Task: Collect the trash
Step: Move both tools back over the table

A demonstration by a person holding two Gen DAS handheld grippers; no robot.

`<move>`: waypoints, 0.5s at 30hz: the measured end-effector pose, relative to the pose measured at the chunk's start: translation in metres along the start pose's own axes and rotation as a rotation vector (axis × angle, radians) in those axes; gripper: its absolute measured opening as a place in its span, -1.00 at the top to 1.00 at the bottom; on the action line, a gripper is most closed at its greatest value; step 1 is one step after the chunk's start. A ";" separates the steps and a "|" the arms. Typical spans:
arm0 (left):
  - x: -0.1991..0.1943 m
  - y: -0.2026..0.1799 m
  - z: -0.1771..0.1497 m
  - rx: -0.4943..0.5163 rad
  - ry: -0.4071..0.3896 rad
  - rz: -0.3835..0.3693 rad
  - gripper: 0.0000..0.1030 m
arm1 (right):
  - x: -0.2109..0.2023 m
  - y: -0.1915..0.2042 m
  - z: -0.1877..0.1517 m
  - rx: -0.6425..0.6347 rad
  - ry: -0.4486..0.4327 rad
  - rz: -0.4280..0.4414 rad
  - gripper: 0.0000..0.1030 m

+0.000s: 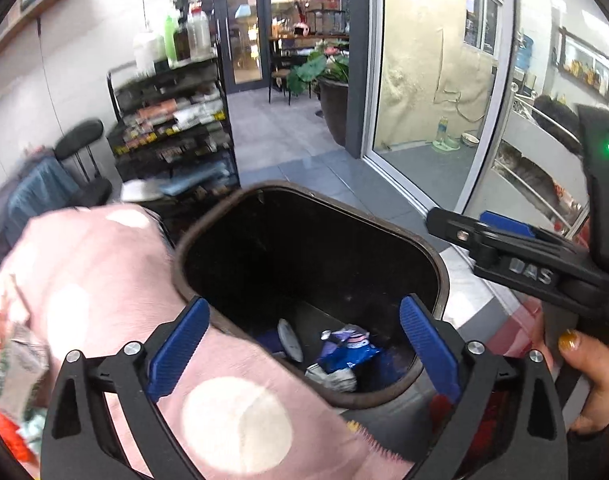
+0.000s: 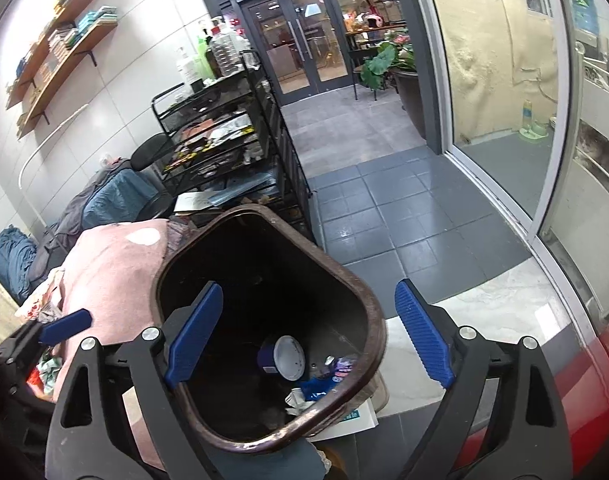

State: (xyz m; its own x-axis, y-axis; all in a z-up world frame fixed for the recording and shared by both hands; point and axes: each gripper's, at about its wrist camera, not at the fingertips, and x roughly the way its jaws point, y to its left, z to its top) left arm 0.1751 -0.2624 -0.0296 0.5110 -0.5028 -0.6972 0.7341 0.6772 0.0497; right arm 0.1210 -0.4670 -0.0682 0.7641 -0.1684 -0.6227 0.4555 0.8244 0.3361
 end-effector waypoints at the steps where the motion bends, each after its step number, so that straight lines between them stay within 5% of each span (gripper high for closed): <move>1: -0.006 0.001 -0.002 0.006 -0.010 0.010 -0.88 | -0.001 0.003 0.000 -0.005 0.000 0.009 -0.71; 15: -0.090 0.052 -0.047 -0.145 -0.132 0.100 -0.90 | -0.017 0.084 -0.017 -0.161 0.003 0.197 -0.82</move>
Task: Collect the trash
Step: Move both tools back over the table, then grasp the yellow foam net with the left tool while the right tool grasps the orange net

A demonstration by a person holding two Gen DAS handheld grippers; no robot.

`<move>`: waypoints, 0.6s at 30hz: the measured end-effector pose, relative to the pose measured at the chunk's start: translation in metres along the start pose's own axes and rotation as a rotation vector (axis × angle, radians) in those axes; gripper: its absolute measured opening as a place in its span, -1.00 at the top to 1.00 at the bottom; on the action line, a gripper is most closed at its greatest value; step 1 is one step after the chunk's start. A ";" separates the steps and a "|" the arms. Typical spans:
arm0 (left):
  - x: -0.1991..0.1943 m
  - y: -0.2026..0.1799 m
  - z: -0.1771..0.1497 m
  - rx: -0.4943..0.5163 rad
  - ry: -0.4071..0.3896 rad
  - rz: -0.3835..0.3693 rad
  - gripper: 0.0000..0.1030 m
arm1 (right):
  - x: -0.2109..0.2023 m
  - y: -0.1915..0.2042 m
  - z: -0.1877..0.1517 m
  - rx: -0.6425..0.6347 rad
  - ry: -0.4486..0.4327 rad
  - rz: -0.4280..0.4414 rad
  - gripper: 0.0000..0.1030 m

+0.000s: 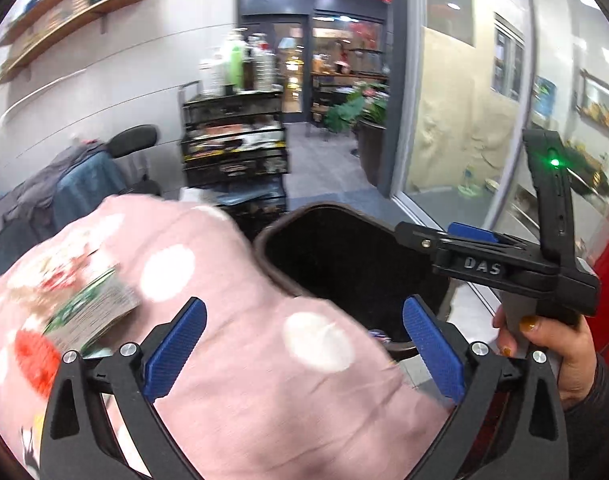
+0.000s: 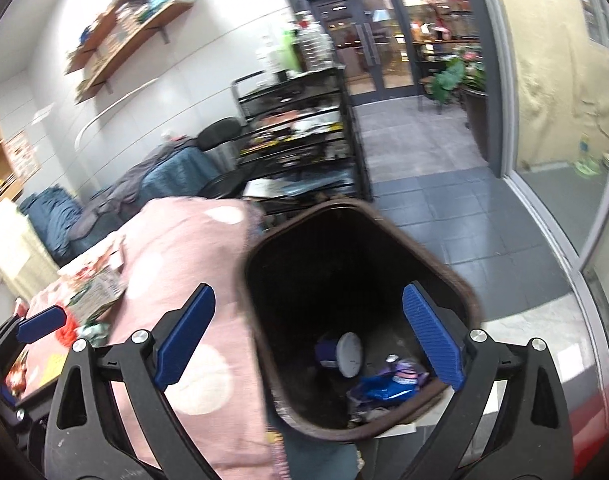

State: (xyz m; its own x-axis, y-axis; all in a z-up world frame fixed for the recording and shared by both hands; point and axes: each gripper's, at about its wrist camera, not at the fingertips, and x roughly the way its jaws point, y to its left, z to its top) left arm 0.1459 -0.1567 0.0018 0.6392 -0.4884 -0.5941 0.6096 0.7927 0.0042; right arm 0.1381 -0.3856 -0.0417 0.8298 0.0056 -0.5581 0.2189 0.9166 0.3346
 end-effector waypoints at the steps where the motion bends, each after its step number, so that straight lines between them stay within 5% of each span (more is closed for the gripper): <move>1: -0.004 0.008 -0.004 -0.016 -0.003 0.022 -0.90 | 0.001 0.008 -0.001 -0.015 0.004 0.018 -0.83; 18: -0.068 0.151 -0.092 -0.324 0.098 0.320 -0.90 | 0.021 0.145 -0.031 -0.260 0.129 0.274 -0.84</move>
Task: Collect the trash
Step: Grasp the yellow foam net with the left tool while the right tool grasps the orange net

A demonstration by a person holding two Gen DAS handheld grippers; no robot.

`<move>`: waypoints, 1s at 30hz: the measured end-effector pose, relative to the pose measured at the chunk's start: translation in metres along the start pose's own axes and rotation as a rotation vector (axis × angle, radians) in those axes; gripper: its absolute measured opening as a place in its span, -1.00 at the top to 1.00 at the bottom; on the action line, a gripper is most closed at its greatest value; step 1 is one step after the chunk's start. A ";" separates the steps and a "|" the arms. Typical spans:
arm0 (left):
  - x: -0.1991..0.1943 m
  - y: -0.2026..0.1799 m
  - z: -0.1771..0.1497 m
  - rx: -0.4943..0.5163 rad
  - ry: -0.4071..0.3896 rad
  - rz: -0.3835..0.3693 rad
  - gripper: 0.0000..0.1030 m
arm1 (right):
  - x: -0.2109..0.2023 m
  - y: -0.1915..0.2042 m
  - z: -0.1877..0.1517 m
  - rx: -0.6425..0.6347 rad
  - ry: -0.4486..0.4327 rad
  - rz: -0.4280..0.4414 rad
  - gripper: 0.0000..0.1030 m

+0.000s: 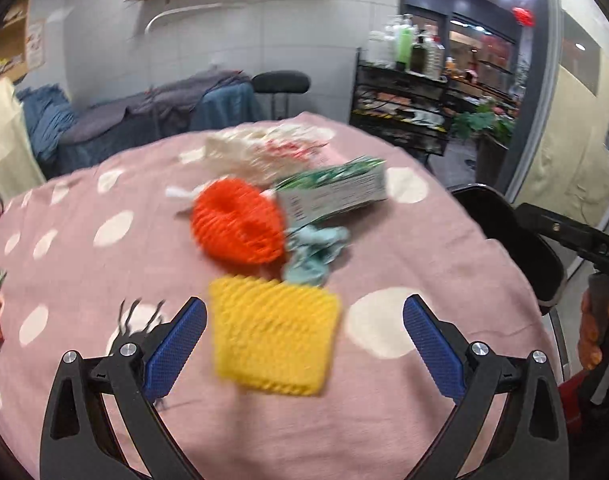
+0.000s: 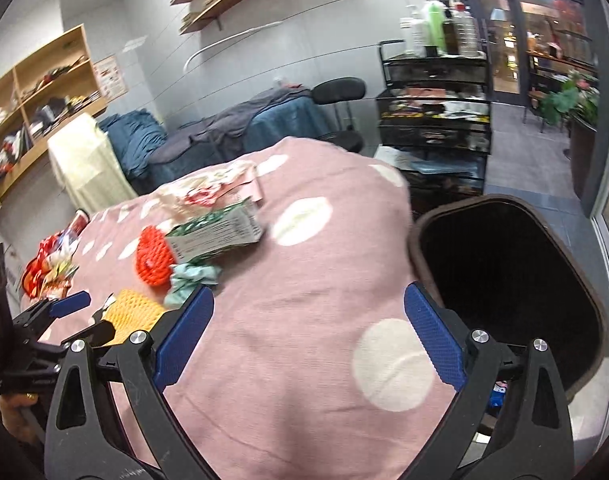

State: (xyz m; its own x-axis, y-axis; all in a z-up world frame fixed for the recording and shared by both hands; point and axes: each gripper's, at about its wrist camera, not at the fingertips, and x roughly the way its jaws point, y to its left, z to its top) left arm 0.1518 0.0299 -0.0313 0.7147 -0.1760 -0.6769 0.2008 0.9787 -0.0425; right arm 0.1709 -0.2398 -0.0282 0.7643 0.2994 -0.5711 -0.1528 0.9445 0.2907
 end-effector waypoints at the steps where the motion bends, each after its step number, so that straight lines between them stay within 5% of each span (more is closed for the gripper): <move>1: 0.001 0.009 -0.004 -0.015 0.010 0.001 -0.90 | 0.003 0.006 0.000 -0.012 0.008 0.009 -0.84; 10: 0.037 0.022 -0.016 -0.002 0.134 -0.008 -0.81 | 0.037 0.058 0.003 -0.108 0.087 0.083 -0.84; 17: 0.029 0.031 -0.020 -0.036 0.118 -0.047 0.49 | 0.068 0.100 0.015 -0.182 0.160 0.198 -0.83; 19: 0.022 0.039 -0.021 -0.067 0.095 -0.042 0.64 | 0.082 0.117 0.018 -0.218 0.187 0.225 -0.75; 24: -0.005 0.070 -0.020 -0.172 0.005 0.044 0.74 | 0.116 0.159 0.023 -0.299 0.268 0.286 -0.54; 30: -0.026 0.105 -0.020 -0.266 -0.041 0.111 0.75 | 0.160 0.192 0.019 -0.376 0.349 0.232 -0.14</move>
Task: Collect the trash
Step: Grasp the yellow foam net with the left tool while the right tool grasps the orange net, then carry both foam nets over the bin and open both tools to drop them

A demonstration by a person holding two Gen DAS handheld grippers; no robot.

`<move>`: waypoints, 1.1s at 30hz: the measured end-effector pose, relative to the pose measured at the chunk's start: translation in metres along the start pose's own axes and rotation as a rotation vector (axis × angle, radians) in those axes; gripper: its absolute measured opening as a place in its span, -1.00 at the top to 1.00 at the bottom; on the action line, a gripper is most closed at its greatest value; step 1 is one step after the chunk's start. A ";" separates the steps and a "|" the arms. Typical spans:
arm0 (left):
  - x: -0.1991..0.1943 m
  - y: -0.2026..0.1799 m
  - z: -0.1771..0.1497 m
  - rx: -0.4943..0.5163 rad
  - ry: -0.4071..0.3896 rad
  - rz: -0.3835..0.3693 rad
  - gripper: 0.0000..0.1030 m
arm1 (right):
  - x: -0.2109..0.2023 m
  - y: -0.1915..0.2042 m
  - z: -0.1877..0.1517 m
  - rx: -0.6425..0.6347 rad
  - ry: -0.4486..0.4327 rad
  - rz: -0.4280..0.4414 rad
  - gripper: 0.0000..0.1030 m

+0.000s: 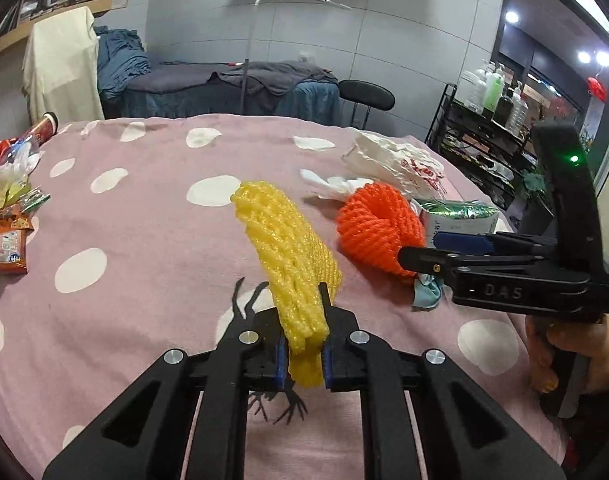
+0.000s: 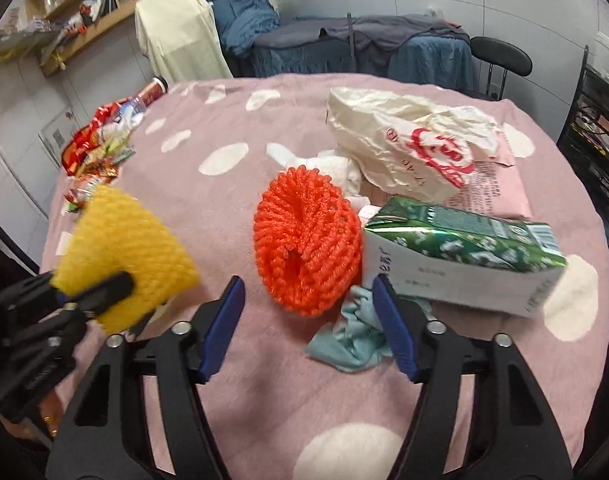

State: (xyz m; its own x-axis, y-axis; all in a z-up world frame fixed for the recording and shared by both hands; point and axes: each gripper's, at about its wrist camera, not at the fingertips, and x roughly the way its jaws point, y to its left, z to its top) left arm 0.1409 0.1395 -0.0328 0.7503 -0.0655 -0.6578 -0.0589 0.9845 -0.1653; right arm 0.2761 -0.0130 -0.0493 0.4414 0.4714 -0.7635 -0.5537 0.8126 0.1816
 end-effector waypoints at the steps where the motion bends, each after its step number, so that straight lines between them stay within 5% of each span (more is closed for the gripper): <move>1: -0.001 0.002 0.000 -0.007 0.000 0.002 0.75 | 0.006 0.000 0.002 0.004 0.010 0.003 -0.02; 4: 0.000 0.003 -0.001 -0.013 0.001 -0.001 0.75 | 0.019 0.001 0.006 0.009 0.017 -0.007 0.42; 9: 0.001 -0.007 -0.003 -0.006 -0.003 -0.028 0.75 | 0.003 0.000 0.000 -0.008 -0.039 -0.005 0.77; 20: -0.017 -0.044 0.001 0.041 -0.053 -0.136 0.75 | -0.080 -0.014 -0.027 0.076 -0.203 0.062 0.79; 33: -0.013 -0.127 0.001 0.184 -0.043 -0.297 0.75 | -0.170 -0.088 -0.088 0.255 -0.347 -0.088 0.79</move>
State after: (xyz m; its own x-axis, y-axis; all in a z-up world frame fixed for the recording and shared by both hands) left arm 0.1393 0.0154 -0.0022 0.7445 -0.3500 -0.5685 0.2827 0.9367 -0.2064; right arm 0.1878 -0.1949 0.0097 0.7140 0.4487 -0.5374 -0.3311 0.8928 0.3055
